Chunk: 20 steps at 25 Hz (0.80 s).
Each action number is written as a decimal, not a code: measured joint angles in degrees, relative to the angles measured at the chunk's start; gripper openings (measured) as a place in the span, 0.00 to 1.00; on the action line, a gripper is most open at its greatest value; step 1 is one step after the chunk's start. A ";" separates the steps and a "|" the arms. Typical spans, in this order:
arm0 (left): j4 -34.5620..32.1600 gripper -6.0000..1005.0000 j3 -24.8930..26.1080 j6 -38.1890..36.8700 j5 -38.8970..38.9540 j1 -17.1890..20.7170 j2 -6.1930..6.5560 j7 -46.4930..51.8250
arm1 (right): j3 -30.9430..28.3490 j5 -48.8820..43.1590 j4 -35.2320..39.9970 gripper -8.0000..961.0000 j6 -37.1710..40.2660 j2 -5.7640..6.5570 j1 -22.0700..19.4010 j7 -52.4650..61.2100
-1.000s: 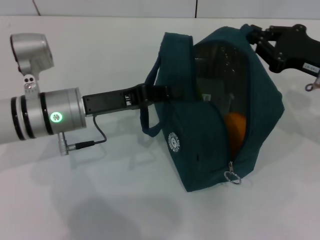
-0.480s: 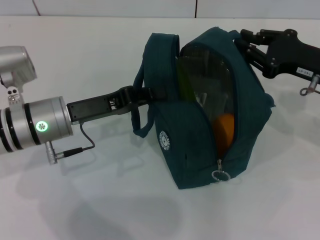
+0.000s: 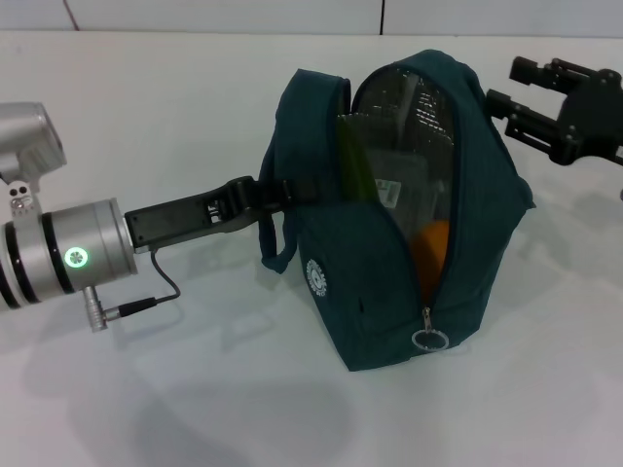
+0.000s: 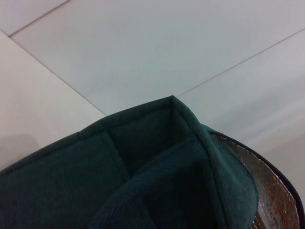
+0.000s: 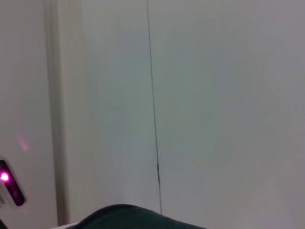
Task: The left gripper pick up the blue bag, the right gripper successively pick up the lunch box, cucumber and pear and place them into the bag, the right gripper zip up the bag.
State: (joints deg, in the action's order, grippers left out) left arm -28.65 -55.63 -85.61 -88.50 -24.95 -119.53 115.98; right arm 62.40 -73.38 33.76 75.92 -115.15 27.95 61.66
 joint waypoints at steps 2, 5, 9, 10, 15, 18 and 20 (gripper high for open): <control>0.00 0.06 0.00 0.00 0.01 0.07 0.00 -0.04 | 0.00 0.01 0.81 0.50 1.37 0.03 -1.12 -0.03; 0.00 0.06 0.00 0.00 0.01 0.10 0.01 -0.06 | -0.07 -0.02 2.27 0.55 5.77 0.21 -2.92 -0.64; 0.00 0.06 -0.01 0.08 0.05 0.09 0.04 -0.49 | 0.09 -0.38 3.29 0.55 13.88 0.64 -6.29 -5.46; 0.00 0.06 -0.01 0.10 0.08 0.08 0.05 -0.54 | 0.08 -0.37 3.32 0.55 16.59 0.80 -7.42 -7.38; 0.00 0.06 -0.01 0.26 0.20 0.08 0.07 -0.59 | 0.24 -1.55 3.29 0.55 25.00 1.27 -11.32 -11.90; 0.00 0.06 -0.01 0.32 0.32 0.00 0.02 -0.59 | 0.03 -4.34 3.27 0.55 26.59 1.23 -12.58 -12.86; 0.00 0.06 -0.01 0.33 0.33 -0.08 0.00 -0.58 | 0.03 -6.69 2.85 0.55 26.42 1.03 -12.75 -13.03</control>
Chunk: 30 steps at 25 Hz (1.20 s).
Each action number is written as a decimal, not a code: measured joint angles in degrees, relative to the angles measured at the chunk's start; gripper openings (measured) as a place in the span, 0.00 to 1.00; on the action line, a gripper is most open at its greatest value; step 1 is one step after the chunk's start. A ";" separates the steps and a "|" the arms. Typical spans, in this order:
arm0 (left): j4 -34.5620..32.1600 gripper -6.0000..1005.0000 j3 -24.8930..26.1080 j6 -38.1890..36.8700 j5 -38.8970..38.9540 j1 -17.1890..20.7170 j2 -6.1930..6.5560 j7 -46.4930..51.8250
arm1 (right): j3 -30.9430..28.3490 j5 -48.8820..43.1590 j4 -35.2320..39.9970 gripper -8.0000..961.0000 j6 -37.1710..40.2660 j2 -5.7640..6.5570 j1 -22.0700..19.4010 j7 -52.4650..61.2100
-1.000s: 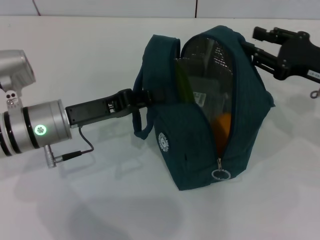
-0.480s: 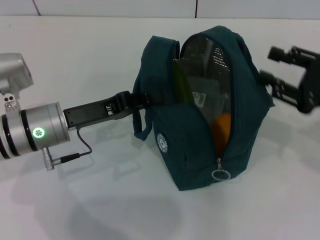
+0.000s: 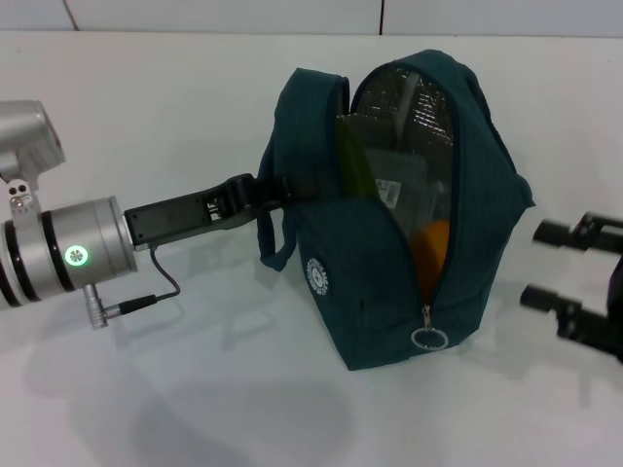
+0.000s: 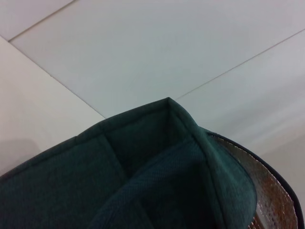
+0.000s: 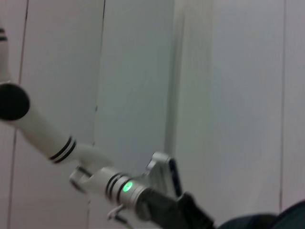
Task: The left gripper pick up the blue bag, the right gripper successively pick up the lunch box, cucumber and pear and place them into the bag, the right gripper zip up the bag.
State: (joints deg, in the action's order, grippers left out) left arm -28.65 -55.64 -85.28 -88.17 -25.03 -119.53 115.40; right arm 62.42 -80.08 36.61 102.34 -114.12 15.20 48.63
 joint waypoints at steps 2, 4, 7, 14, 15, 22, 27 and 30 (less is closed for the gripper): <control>0.00 0.06 0.00 0.01 0.00 -0.04 0.00 0.00 | 0.10 -2.07 -0.85 0.55 -0.73 -0.19 0.45 0.23; 0.00 0.06 0.01 0.05 0.04 -0.13 0.00 0.00 | 0.53 -4.11 -2.02 0.55 -1.93 -0.43 1.33 0.43; 0.00 0.06 0.01 0.11 0.10 -0.29 0.00 0.00 | 1.86 -6.55 -4.58 0.55 -3.95 -0.84 3.27 0.36; 0.00 0.06 0.01 0.19 0.12 -0.47 0.00 0.00 | 7.15 -7.29 -9.08 0.55 -8.68 -1.07 6.64 0.20; 0.00 0.06 0.00 0.21 0.12 -0.48 0.00 0.00 | 7.67 -7.30 -9.17 0.55 -9.17 -1.10 6.73 0.28; 0.06 0.06 0.00 0.22 0.21 -0.37 0.00 0.00 | 8.47 -7.30 -9.93 0.55 -11.14 -1.18 6.78 0.48; 0.09 0.06 0.01 0.27 0.21 -0.37 0.00 -0.05 | 8.28 -6.89 -10.89 0.55 -12.76 -1.19 6.75 0.51; 0.14 0.06 0.01 0.29 0.21 -0.37 0.00 -0.08 | 8.16 -6.81 -11.70 0.55 -13.38 -1.19 6.98 0.57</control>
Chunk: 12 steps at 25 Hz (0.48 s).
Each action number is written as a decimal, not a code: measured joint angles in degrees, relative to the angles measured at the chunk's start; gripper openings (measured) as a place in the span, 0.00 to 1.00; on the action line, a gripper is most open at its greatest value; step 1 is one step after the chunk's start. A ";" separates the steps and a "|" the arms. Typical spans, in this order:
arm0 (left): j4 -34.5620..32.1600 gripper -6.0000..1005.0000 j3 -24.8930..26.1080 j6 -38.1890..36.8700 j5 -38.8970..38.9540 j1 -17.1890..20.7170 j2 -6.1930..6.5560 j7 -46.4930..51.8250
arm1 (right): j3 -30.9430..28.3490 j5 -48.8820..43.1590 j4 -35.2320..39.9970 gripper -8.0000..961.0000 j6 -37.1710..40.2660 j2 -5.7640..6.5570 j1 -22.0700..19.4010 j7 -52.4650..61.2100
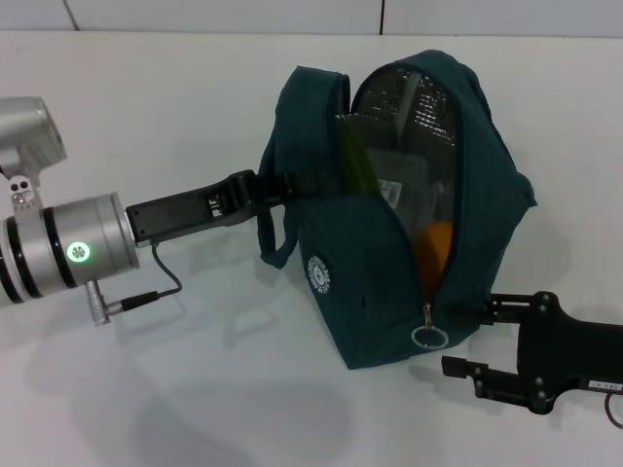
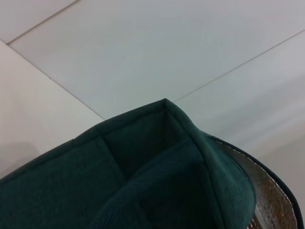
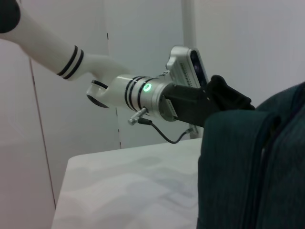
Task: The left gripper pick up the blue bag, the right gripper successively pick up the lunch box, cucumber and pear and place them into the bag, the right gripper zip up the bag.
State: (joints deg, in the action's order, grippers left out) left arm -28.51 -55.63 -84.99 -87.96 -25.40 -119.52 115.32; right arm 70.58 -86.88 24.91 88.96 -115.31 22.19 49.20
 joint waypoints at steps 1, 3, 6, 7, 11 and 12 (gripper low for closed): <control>0.13 0.06 0.00 0.00 0.00 0.00 0.00 0.00 | 0.07 0.02 -0.18 0.55 -0.15 0.00 0.07 0.02; 0.42 0.06 0.00 0.00 0.00 -0.02 0.02 0.00 | 0.21 0.03 -0.63 0.55 -0.46 0.00 0.14 0.02; 0.58 0.06 0.00 0.00 0.00 -0.07 0.04 0.00 | 0.48 0.05 -1.09 0.55 -0.56 -0.04 0.21 0.02; 0.60 0.06 0.00 0.00 0.00 -0.08 0.02 -0.01 | 0.62 0.05 -1.10 0.55 -0.56 -0.05 0.24 0.02; 0.66 0.06 0.00 0.00 0.12 -0.04 -0.03 0.00 | 0.79 0.06 -1.45 0.54 -0.57 -0.15 0.26 0.02; 0.66 0.06 0.00 0.00 0.12 -0.02 -0.03 0.00 | 0.79 0.07 -1.62 0.54 -0.57 -0.17 0.29 0.02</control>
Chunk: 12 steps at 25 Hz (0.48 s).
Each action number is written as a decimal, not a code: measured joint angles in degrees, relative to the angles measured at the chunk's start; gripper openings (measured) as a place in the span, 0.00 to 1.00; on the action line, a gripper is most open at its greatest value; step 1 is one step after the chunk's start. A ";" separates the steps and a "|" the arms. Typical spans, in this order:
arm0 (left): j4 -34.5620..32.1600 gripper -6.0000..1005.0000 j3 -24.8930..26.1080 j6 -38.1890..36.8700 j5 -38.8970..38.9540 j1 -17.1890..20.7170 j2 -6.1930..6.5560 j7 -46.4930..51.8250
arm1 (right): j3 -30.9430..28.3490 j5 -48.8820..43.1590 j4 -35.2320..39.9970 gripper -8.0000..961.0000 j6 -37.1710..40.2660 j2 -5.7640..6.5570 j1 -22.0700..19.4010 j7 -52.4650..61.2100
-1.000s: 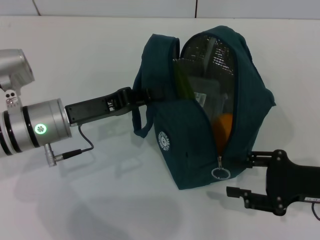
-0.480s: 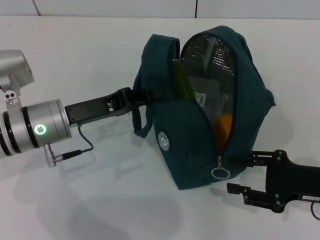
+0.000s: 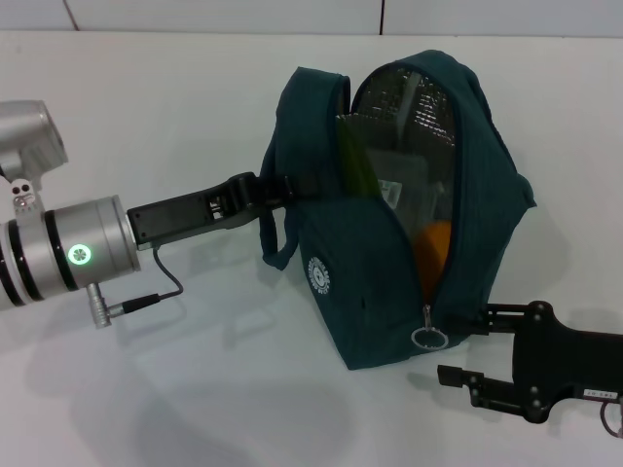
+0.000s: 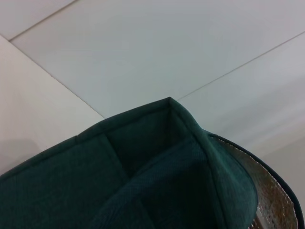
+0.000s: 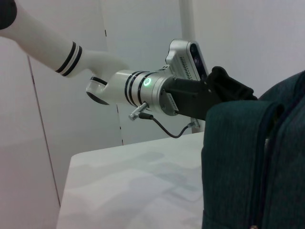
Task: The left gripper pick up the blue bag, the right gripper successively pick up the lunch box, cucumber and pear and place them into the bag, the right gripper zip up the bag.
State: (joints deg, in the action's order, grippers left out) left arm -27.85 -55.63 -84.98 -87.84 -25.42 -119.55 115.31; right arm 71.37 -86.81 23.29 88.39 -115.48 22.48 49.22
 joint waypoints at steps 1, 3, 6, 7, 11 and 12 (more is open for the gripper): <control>0.00 0.06 0.00 0.00 0.01 0.01 0.00 -0.01 | 0.00 0.00 0.00 0.54 0.00 0.00 0.00 0.00; 0.00 0.06 0.00 0.00 0.02 0.02 0.00 -0.04 | 0.00 0.07 -1.10 0.54 -0.18 -0.10 0.45 0.00; 0.00 0.06 -0.02 0.00 0.04 0.02 0.02 -0.15 | 0.00 0.07 -1.73 0.54 -0.86 -0.27 0.72 0.00; 0.00 0.06 -0.02 0.00 0.04 0.02 0.02 -0.17 | 0.00 0.07 -1.85 0.54 -1.02 -0.29 0.78 -0.01; -0.01 0.06 -0.01 0.00 0.04 0.02 0.03 -0.18 | 0.00 0.34 -2.62 0.54 -1.57 -0.37 1.29 -0.01; -0.01 0.06 -0.01 0.00 0.04 -0.01 0.03 -0.18 | 0.07 0.68 -2.88 0.54 -1.73 -0.40 1.40 -0.02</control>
State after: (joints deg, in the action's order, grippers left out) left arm -27.86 -55.64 -84.99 -87.79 -25.43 -119.52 115.14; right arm 71.44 -86.13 20.41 86.66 -115.88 23.88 49.20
